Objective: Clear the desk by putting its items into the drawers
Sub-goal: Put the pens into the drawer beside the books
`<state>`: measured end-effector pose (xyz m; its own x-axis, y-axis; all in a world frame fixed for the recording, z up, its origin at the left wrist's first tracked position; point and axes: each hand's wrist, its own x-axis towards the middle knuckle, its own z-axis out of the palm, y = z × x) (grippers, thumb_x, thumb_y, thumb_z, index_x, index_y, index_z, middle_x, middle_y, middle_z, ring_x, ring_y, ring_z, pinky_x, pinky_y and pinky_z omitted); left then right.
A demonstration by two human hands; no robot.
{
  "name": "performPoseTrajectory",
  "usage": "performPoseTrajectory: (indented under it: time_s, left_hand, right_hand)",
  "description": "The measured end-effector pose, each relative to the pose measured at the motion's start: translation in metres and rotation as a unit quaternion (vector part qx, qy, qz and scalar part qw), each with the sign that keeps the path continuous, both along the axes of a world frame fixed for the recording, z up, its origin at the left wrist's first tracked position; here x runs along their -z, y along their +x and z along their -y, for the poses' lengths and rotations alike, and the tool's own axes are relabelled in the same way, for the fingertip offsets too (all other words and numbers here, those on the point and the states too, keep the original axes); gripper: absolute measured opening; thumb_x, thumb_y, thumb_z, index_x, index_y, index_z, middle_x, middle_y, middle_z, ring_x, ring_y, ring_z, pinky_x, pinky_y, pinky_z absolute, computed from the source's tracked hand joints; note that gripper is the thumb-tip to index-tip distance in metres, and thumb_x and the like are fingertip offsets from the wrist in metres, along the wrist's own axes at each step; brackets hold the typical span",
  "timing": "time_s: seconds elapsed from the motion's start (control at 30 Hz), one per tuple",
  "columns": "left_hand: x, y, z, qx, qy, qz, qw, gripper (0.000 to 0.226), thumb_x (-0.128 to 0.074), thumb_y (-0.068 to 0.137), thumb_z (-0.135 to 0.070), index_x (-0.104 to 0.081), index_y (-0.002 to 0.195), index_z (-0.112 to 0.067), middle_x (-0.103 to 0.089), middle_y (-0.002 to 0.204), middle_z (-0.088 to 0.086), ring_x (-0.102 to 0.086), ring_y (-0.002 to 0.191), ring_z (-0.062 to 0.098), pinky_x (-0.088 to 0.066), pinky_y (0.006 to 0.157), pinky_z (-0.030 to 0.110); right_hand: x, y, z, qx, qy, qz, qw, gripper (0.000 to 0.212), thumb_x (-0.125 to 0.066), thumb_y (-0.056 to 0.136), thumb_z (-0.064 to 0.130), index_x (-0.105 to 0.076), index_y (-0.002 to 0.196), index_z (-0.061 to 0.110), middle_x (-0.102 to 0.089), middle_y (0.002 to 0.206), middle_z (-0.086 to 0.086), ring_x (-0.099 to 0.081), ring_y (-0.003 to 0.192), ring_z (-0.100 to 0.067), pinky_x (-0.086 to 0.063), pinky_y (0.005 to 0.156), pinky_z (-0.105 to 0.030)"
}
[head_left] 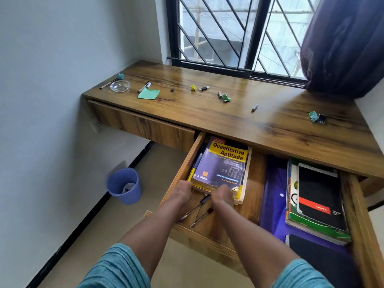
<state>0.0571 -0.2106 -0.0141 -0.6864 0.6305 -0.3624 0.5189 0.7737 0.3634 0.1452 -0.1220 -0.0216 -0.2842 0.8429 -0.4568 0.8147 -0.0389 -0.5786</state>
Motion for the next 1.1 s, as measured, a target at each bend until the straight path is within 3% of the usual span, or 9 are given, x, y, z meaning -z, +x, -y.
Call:
performPoseTrajectory:
  time_s: [0.13,0.23,0.33,0.63,0.83,1.1]
  left_hand:
    - [-0.022,-0.009,0.001,-0.053,0.072,-0.035,0.995,0.024,-0.048,0.091,-0.016,-0.068,0.103,-0.014,-0.067,0.104,0.01,-0.065,0.095,0.028,-0.054,0.086,0.037]
    - [-0.037,-0.021,0.006,-0.073,0.114,-0.052,0.989,0.025,-0.048,0.089,-0.017,-0.07,0.101,-0.013,-0.067,0.103,0.011,-0.065,0.093,0.03,-0.055,0.085,0.037]
    - [-0.043,-0.043,0.017,-0.074,0.132,-0.075,0.986,0.027,-0.047,0.089,-0.018,-0.068,0.104,-0.011,-0.066,0.105,0.01,-0.065,0.095,0.028,-0.055,0.085,0.038]
    - [-0.048,-0.178,0.072,-0.099,0.138,-0.122,0.978,0.034,-0.049,0.09,-0.015,-0.06,0.122,-0.013,-0.057,0.127,0.006,-0.057,0.114,0.023,-0.047,0.092,0.034]
    - [-0.057,-0.281,0.126,-0.117,0.124,-0.137,0.976,0.03,-0.052,0.091,-0.019,-0.062,0.118,-0.013,-0.058,0.124,0.008,-0.057,0.114,0.024,-0.045,0.092,0.031]
    - [-0.05,-0.371,0.149,-0.136,0.112,-0.14,0.974,0.03,-0.05,0.09,-0.016,-0.063,0.117,-0.011,-0.059,0.124,0.009,-0.058,0.113,0.025,-0.046,0.093,0.031]
  right_hand:
    - [-0.03,-0.025,-0.003,-0.018,0.04,-0.021,0.999,0.028,-0.04,0.098,0.016,-0.063,0.104,0.001,-0.064,0.1,-0.014,-0.06,0.089,-0.029,-0.041,0.067,-0.03]
    - [-0.043,-0.05,0.004,-0.042,0.054,-0.027,0.997,0.029,-0.042,0.096,0.016,-0.063,0.108,0.001,-0.065,0.112,-0.016,-0.063,0.102,-0.033,-0.049,0.079,-0.034]
    - [-0.051,-0.076,0.022,-0.066,0.044,-0.026,0.997,0.029,-0.044,0.095,0.019,-0.062,0.112,0.004,-0.063,0.119,-0.016,-0.06,0.11,-0.034,-0.048,0.087,-0.034]
    - [-0.079,-0.204,0.091,-0.07,0.062,-0.074,0.993,0.028,-0.046,0.096,0.023,-0.065,0.106,0.005,-0.066,0.113,-0.013,-0.061,0.108,-0.032,-0.047,0.084,-0.031]
    - [-0.097,-0.309,0.144,-0.096,0.054,-0.095,0.989,0.026,-0.046,0.094,0.018,-0.065,0.107,0.004,-0.065,0.114,-0.014,-0.061,0.108,-0.033,-0.048,0.083,-0.032]
    - [-0.089,-0.384,0.166,-0.097,0.058,-0.06,0.992,0.024,-0.048,0.095,0.015,-0.063,0.109,0.004,-0.064,0.116,-0.014,-0.06,0.11,-0.032,-0.047,0.085,-0.033]
